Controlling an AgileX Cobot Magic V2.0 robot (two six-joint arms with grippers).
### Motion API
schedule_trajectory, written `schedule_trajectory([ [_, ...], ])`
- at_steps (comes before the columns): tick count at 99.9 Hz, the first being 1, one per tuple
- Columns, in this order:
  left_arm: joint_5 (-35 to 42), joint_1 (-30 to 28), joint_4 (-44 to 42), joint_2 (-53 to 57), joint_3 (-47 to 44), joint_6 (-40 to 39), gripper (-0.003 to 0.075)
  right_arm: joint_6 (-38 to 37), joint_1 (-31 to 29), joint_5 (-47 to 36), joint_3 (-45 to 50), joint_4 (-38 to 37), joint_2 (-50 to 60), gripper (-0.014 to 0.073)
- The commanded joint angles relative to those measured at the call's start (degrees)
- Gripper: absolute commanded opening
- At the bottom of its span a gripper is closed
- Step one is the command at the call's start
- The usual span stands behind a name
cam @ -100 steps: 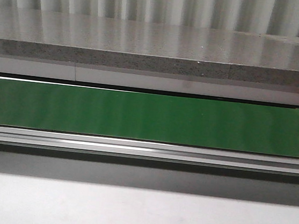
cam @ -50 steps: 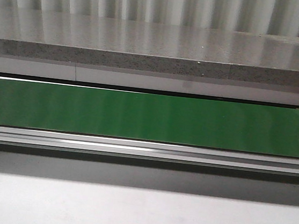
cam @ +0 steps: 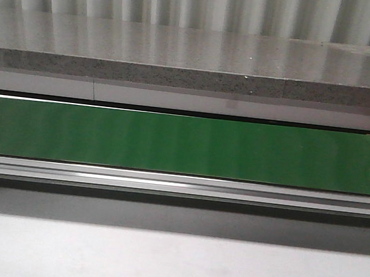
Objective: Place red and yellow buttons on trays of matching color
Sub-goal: 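Carry the red button onto the green belt and open the left gripper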
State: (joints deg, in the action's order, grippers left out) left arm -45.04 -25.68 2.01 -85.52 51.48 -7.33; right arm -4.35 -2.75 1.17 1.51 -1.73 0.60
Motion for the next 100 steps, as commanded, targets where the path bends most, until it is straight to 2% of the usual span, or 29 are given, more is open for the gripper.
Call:
schedule_trajectory([
  [1, -0.6, 1.1, 0.3, 5.2, 1.5, 0.8, 0.0169, 0.1, 0.2, -4.4, 0.1, -0.4, 0.6, -0.0066],
  [12, -1.4, 1.9, 0.4, 8.4, 2.3, 1.0, 0.0169, 0.1, 0.2, -4.4, 0.1, -0.4, 0.6, -0.0066],
  [20, -5.2, 4.3, 0.5, 9.0, 6.2, 1.0, 0.0169, 0.1, 0.2, -4.4, 0.1, -0.4, 0.6, -0.0066],
  [33, -5.5, 8.6, 0.6, 8.6, 10.2, 1.0, 0.0169, 0.1, 0.2, -4.4, 0.1, -0.4, 0.6, -0.0066],
  [59, -8.3, 16.0, 0.7, 1.6, 18.5, 1.0, 0.0169, 0.1, 0.2, -4.4, 0.1, -0.4, 0.6, -0.0066],
  [83, -8.6, 19.5, 0.8, -5.0, 22.7, 1.0, 0.017, 0.1, 0.2, -4.4, 0.1, -0.4, 0.6, -0.0066],
  [93, -9.2, 19.5, 2.0, -6.6, 22.8, 1.0, 0.0197, 0.1, 0.2, -4.4, 0.1, -0.4, 0.6, -0.0066],
  [100, -9.9, 19.5, 2.0, -7.7, 22.8, 1.0, 0.0244, 0.1, 0.2, -4.4, 0.1, -0.4, 0.6, -0.0066],
])
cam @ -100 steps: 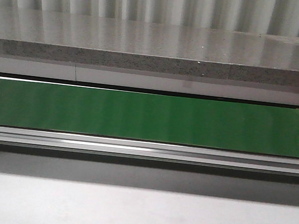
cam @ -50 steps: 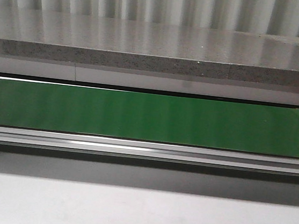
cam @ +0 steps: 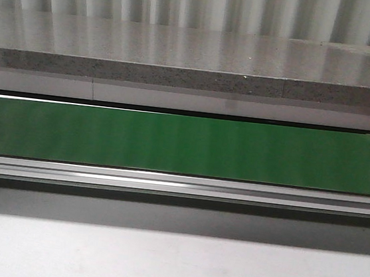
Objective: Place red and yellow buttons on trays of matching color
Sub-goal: 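Carry the red button onto the green belt and open the left gripper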
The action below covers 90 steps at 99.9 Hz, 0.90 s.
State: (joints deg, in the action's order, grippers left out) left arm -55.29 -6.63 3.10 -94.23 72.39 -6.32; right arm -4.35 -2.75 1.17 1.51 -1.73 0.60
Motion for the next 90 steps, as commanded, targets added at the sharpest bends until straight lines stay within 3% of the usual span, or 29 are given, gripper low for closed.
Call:
schedule_trajectory([
  [1, 0.3, 0.4, 0.9, 0.9, 1.9, 0.0, 0.0255, 0.1, 0.2, -4.4, 0.1, -0.4, 0.6, -0.0066],
  [31, 2.0, 0.4, 3.6, 0.2, 1.9, 0.0, 0.0594, 0.1, 0.2, -4.4, 0.1, -0.4, 0.6, -0.0066],
  [63, 3.7, 0.0, 5.6, 4.0, 1.9, 0.1, 0.0599, 0.1, 0.2, -4.4, 0.1, -0.4, 0.6, -0.0066],
  [90, -2.0, -7.2, 5.6, 7.5, 1.9, 1.3, 0.0599, 0.1, 0.2, -4.4, 0.1, -0.4, 0.6, -0.0066],
])
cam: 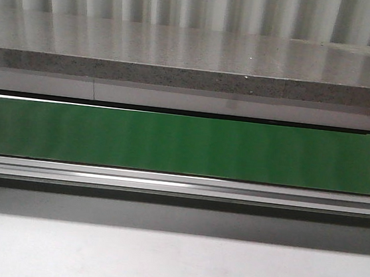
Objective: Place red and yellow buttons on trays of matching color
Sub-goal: 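Carry the red button onto the green belt and open the left gripper, then lower the left gripper onto a yellow button and grasp it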
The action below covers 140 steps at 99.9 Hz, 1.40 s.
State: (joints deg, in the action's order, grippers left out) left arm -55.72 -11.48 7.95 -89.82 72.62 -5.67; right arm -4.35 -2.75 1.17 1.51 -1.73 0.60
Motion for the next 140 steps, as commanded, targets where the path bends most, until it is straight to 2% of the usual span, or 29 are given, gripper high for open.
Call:
schedule_trajectory([
  [1, -1.8, -2.6, 0.7, 3.2, 1.7, 0.7, 0.0599, 0.1, 0.2, -4.4, 0.1, -0.4, 0.6, -0.0066],
  [21, -8.0, -9.0, 0.5, 3.4, 1.5, 1.1, 0.0599, 0.1, 0.2, -4.4, 0.1, -0.4, 0.6, -0.0066],
  [69, -12.9, -19.9, -5.6, 3.4, -1.0, 1.2, 0.0599, 0.1, 0.2, -4.4, 0.1, -0.4, 0.6, -0.0066],
  [93, -6.8, -26.3, -3.1, 3.4, -8.8, 5.3, 0.0599, 0.1, 0.2, -4.4, 0.1, -0.4, 0.6, -0.0066],
  [140, 4.7, -26.5, -3.3, -5.9, -10.2, 5.3, 0.0599, 0.1, 0.2, -4.4, 0.1, -0.4, 0.6, -0.0066],
])
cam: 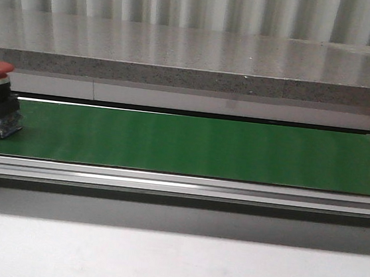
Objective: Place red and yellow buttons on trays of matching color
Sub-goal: 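Lower the left gripper onto a yellow button and grasp it, then set the yellow button on the belt and open the left gripper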
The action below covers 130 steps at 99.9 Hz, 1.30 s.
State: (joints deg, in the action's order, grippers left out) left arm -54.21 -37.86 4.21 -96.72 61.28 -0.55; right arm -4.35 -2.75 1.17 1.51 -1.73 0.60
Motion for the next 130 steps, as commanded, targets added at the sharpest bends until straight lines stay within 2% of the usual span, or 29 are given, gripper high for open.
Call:
schedule_trajectory([
  [1, 3.4, -0.1, 0.5, 0.9, 1.2, 0.1, 0.0599, 0.1, 0.2, -4.4, 0.1, -0.4, 0.6, -0.0066],
  [15, 6.4, -0.1, 0.5, -0.2, 1.2, 0.6, 0.0589, 0.1, 0.2, -4.4, 0.1, -0.4, 0.6, -0.0066],
  [22, 7.0, -0.1, 0.5, -0.6, 1.2, 0.6, 0.0547, 0.1, 0.2, -4.4, 0.1, -0.4, 0.6, -0.0066],
  [48, 7.8, 0.0, 0.5, -0.7, 1.2, 1.2, 0.0253, 0.1, 0.2, -4.4, 0.1, -0.4, 0.6, -0.0066],
  [60, 7.7, 0.0, 0.5, -0.1, 1.2, 1.9, 0.0177, 0.1, 0.2, -4.4, 0.1, -0.4, 0.6, -0.0066],
  [83, 4.4, 0.1, 0.7, 6.1, 1.2, 2.1, 0.0165, 0.1, 0.2, -4.4, 0.1, -0.4, 0.6, -0.0066],
  [93, 3.4, 0.6, -1.8, 10.1, 1.2, 2.2, 0.0164, 0.1, 0.2, -4.4, 0.1, -0.4, 0.6, -0.0066],
  [107, -0.1, 0.8, 0.3, 14.6, 2.5, 2.2, 0.0165, 0.1, 0.2, -4.4, 0.1, -0.4, 0.6, -0.0066],
  [130, -4.3, 9.2, 0.3, 17.3, 8.1, 2.2, 0.0165, 0.1, 0.2, -4.4, 0.1, -0.4, 0.6, -0.0066],
])
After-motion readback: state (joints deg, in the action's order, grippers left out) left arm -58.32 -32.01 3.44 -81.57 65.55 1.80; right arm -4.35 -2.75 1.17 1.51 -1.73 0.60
